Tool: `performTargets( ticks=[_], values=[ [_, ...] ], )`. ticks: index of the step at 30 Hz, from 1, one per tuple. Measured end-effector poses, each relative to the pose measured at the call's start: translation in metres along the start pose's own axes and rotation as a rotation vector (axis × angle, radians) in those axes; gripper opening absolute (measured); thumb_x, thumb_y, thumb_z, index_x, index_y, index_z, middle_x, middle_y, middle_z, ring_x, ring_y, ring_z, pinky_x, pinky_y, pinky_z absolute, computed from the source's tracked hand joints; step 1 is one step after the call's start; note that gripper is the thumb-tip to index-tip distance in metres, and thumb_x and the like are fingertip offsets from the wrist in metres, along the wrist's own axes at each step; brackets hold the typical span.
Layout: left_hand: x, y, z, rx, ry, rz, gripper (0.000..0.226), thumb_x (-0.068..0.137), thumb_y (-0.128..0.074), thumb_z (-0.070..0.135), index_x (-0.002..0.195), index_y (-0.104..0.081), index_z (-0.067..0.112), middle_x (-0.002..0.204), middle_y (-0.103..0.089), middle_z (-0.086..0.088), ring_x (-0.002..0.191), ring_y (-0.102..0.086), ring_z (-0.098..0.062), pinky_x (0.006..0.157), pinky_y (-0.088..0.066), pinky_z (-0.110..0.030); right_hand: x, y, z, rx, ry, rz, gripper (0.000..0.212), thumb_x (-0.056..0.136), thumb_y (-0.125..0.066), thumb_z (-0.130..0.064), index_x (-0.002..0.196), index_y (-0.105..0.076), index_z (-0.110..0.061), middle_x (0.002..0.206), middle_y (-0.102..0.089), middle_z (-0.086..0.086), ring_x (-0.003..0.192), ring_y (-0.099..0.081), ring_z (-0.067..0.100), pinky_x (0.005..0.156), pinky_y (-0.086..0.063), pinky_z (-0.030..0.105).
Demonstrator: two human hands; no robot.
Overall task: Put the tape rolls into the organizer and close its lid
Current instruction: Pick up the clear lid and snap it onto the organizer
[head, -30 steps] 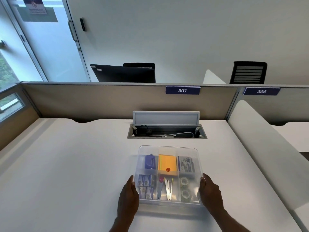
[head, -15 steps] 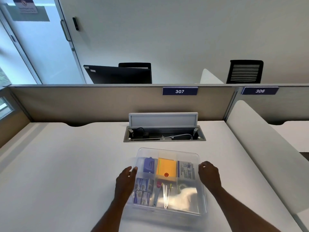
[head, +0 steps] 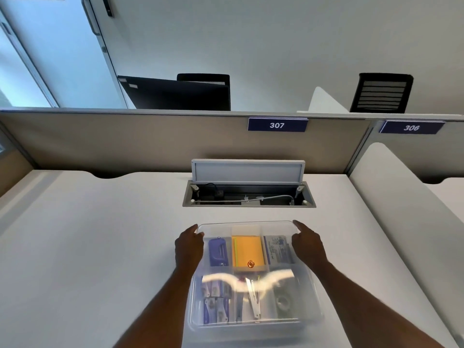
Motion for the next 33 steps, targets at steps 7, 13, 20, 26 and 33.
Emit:
performTargets(
  ticks=[7, 13, 20, 26, 33],
  values=[
    [-0.004, -0.003, 0.009, 0.038, -0.085, 0.065, 0.028, 0.096, -0.052, 0.009, 0.121, -0.06, 0.001, 0.119, -0.065, -0.02, 0.104, -0.066, -0.031, 0.093, -0.048, -0.035, 0.004, 0.0, -0.003, -0.12, 0.114, 0.09, 0.037, 0.099, -0.043, -0.022, 0.134, -0.053, -0.016, 0.114, -0.07, 0.015, 0.098, -0.068, 0.032, 0.092, -0.054, 0.04],
    [-0.003, -0.008, 0.006, 0.016, -0.051, 0.09, 0.027, 0.097, -0.048, 0.008, 0.12, -0.06, 0.0, 0.119, -0.065, -0.018, 0.104, -0.065, -0.03, 0.087, -0.045, -0.029, 0.002, -0.003, -0.002, -0.203, 0.113, 0.178, 0.037, 0.098, -0.042, -0.025, 0.131, -0.055, -0.017, 0.095, -0.073, 0.016, 0.08, -0.07, 0.032, 0.077, -0.059, 0.042],
    [0.0, -0.012, 0.004, 0.033, -0.069, 0.087, 0.029, 0.098, -0.046, 0.01, 0.122, -0.059, 0.002, 0.122, -0.065, -0.016, 0.108, -0.063, -0.03, 0.093, -0.046, -0.033, -0.001, -0.004, -0.004, -0.286, 0.13, 0.234, 0.037, 0.096, -0.044, -0.023, 0.13, -0.055, -0.013, 0.088, -0.073, 0.016, 0.078, -0.07, 0.033, 0.074, -0.059, 0.042],
    [0.002, -0.021, 0.007, 0.067, -0.075, 0.007, 0.035, 0.1, -0.041, 0.013, 0.133, -0.049, 0.004, 0.131, -0.058, -0.015, 0.119, -0.057, -0.03, 0.103, -0.041, -0.038, -0.011, 0.001, -0.003, -0.301, 0.094, 0.274, 0.036, 0.095, -0.047, -0.021, 0.129, -0.057, -0.013, 0.09, -0.071, 0.016, 0.082, -0.069, 0.034, 0.075, -0.057, 0.042],
    [-0.005, -0.043, 0.025, 0.364, -0.265, -0.182, 0.052, 0.103, -0.032, 0.022, 0.145, -0.017, -0.003, 0.157, -0.013, -0.021, 0.145, -0.012, -0.031, 0.117, -0.016, -0.035, -0.012, -0.001, -0.018, -0.541, 0.194, 0.223, 0.031, 0.089, -0.055, -0.017, 0.114, -0.06, 0.0, 0.091, -0.067, 0.018, 0.078, -0.065, 0.036, 0.062, -0.055, 0.04]
  ],
)
Point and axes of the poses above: each hand's wrist, its own x-axis towards the middle knuckle, its own y-axis out of the back of the hand, z = x × y, the point moved 10 cm from there along x, towards the middle knuckle
